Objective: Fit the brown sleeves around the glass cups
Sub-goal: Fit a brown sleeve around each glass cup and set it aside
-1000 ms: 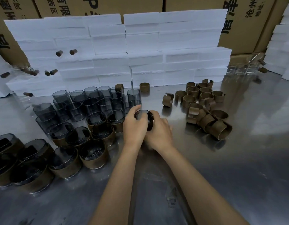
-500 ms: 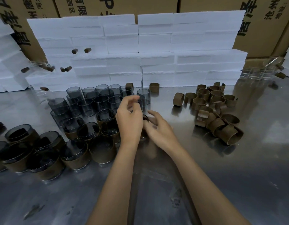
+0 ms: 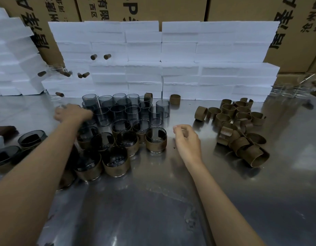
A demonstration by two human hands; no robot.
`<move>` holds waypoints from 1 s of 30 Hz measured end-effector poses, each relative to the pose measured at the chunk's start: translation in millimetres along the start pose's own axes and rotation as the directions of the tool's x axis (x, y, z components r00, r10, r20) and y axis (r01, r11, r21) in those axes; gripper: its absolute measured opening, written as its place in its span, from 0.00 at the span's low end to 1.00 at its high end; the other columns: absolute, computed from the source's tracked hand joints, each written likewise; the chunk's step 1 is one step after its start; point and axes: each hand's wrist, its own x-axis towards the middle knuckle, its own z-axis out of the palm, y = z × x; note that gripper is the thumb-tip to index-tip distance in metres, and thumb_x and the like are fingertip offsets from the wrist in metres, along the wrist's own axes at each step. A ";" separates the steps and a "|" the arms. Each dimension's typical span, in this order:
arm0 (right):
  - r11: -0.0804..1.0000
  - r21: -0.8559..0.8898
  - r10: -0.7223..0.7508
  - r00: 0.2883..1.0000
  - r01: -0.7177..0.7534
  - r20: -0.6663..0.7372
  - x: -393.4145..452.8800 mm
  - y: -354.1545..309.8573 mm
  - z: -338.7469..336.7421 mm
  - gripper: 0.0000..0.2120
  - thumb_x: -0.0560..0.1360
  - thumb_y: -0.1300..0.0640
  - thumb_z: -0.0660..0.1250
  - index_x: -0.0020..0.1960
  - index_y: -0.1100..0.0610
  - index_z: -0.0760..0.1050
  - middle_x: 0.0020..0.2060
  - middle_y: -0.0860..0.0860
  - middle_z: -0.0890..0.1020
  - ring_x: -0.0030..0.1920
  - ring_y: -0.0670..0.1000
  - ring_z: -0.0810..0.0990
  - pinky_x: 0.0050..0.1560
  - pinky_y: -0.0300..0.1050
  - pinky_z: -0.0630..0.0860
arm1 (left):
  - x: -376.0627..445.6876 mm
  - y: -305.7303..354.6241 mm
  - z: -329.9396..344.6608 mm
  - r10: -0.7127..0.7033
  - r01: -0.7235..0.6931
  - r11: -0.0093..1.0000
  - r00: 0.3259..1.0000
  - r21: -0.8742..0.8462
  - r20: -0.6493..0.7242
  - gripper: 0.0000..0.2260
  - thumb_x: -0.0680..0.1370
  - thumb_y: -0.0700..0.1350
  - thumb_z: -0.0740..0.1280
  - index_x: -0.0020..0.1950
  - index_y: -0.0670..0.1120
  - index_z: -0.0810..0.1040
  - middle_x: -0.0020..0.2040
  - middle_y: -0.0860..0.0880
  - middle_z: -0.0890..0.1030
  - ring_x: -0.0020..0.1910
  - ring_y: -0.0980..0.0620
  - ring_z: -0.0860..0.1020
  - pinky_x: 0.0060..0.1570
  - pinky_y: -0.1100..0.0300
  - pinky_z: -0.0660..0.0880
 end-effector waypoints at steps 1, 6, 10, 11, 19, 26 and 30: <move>1.000 -0.005 0.000 1.000 0.000 0.001 -0.1 0.2 0.5 0.10 0.81 0.48 0.65 0.60 0.50 0.78 0.56 0.46 0.82 0.52 0.41 0.79 0.46 0.36 0.71 | 5.1 -8.5 1.6 0.000 0.000 1.000 1.000 0.026 0.005 0.33 0.80 0.49 0.69 0.79 0.36 0.62 0.77 0.33 0.64 0.77 0.36 0.60 0.74 0.50 0.60; 1.000 0.006 0.005 1.000 -0.005 -0.007 2.0 1.3 0.2 0.11 0.81 0.48 0.65 0.60 0.50 0.78 0.54 0.45 0.81 0.51 0.40 0.78 0.45 0.35 0.71 | 16.9 -26.2 5.2 0.053 -0.047 0.996 0.995 0.082 -0.082 0.21 0.79 0.44 0.69 0.69 0.37 0.74 0.65 0.33 0.76 0.67 0.33 0.73 0.66 0.48 0.68; 1.000 0.002 0.005 1.000 -0.005 0.006 2.6 1.7 -0.2 0.11 0.80 0.48 0.65 0.60 0.49 0.78 0.53 0.43 0.80 0.51 0.37 0.77 0.45 0.32 0.69 | 13.3 -30.9 8.4 0.045 -0.033 0.995 0.990 0.096 -0.131 0.21 0.77 0.47 0.74 0.66 0.40 0.77 0.62 0.35 0.78 0.66 0.35 0.73 0.68 0.47 0.65; 1.000 0.005 0.004 1.000 -0.004 0.008 2.6 1.9 -0.5 0.11 0.80 0.48 0.66 0.60 0.50 0.78 0.53 0.43 0.81 0.52 0.38 0.77 0.45 0.32 0.70 | 11.6 -31.3 9.4 0.028 -0.017 0.996 0.991 0.085 -0.129 0.23 0.76 0.48 0.75 0.67 0.40 0.76 0.63 0.35 0.78 0.67 0.35 0.72 0.70 0.46 0.63; 0.998 0.056 0.023 1.000 -0.022 -0.016 3.3 0.9 -0.8 0.09 0.80 0.49 0.65 0.57 0.50 0.79 0.53 0.45 0.83 0.50 0.36 0.78 0.41 0.31 0.70 | -10.6 -10.8 -14.0 0.267 -0.331 0.908 0.929 -0.257 -0.255 0.09 0.83 0.43 0.62 0.55 0.38 0.76 0.54 0.37 0.78 0.56 0.37 0.76 0.54 0.49 0.70; 0.968 0.232 0.106 0.994 -0.100 -0.016 8.6 -9.0 -13.2 0.12 0.82 0.43 0.62 0.53 0.49 0.79 0.50 0.46 0.85 0.52 0.44 0.80 0.48 0.40 0.71 | -113.3 75.3 -7.9 0.534 -0.369 0.491 0.843 -0.789 -0.062 0.06 0.85 0.44 0.61 0.51 0.46 0.76 0.47 0.49 0.82 0.38 0.58 0.84 0.35 0.61 0.79; 0.931 0.335 0.158 0.987 -0.146 -0.009 15.2 -19.0 -35.4 0.22 0.81 0.37 0.60 0.49 0.53 0.81 0.38 0.48 0.86 0.39 0.49 0.80 0.39 0.44 0.72 | -178.3 110.2 44.8 0.719 -0.152 0.329 0.680 -0.932 0.143 0.11 0.86 0.43 0.60 0.45 0.48 0.77 0.45 0.51 0.85 0.49 0.47 0.83 0.57 0.47 0.76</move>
